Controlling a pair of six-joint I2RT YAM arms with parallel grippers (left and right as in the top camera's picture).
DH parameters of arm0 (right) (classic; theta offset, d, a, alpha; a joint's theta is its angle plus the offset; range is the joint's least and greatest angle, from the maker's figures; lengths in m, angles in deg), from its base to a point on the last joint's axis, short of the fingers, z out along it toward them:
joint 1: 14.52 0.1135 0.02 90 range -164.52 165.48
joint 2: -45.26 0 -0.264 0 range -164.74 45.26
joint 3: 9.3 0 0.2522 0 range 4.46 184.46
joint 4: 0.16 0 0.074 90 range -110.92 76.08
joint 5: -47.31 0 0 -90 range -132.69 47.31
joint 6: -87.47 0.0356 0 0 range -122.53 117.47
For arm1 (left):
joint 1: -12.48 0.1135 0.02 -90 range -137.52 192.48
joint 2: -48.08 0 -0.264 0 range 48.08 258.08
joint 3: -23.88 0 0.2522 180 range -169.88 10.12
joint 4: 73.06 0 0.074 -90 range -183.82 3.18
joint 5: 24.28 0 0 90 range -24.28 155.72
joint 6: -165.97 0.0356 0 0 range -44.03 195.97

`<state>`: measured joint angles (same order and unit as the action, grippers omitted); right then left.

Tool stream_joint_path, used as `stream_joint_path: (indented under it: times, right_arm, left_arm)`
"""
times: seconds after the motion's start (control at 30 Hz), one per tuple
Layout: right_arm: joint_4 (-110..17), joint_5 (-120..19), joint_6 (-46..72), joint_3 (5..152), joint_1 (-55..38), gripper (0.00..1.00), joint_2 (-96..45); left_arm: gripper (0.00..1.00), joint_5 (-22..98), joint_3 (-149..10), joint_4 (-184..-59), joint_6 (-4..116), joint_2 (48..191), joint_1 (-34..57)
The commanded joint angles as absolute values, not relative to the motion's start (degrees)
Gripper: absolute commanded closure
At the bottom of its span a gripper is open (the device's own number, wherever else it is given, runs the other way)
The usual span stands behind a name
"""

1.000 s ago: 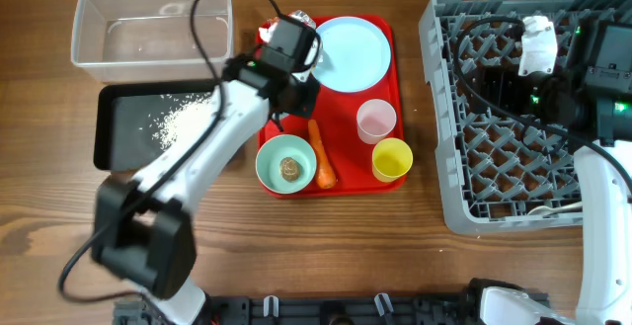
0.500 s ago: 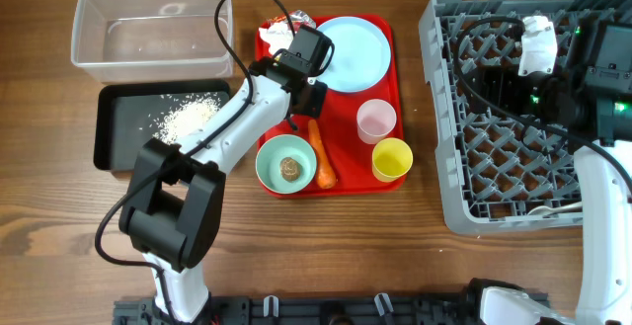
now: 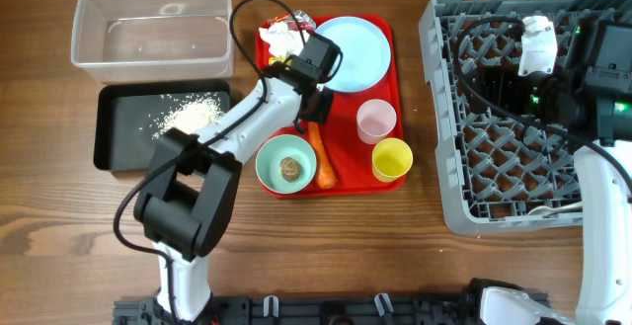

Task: Sort waste into correct bins and load items into the dishwasher rack
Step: 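Return the empty bowl to the red tray with the left gripper, then grasp the green bowl with food using the left gripper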

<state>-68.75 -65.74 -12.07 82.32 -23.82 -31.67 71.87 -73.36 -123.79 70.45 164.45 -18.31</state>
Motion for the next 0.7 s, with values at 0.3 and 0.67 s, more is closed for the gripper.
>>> stream_joint_path:
  times: [0.3, 0.67]
  right_arm:
    - [-68.79, -65.26, -12.91, 82.32, -23.58, 0.10, -32.28]
    - [-68.60, -65.26, -12.91, 82.32, -23.58, 0.10, -32.28]
  left_arm:
    - [0.26, 71.63, -76.68, -132.19, 69.49, 164.30, -18.81]
    - [0.24, 71.43, -90.26, -148.08, 69.01, 156.91, -18.81]
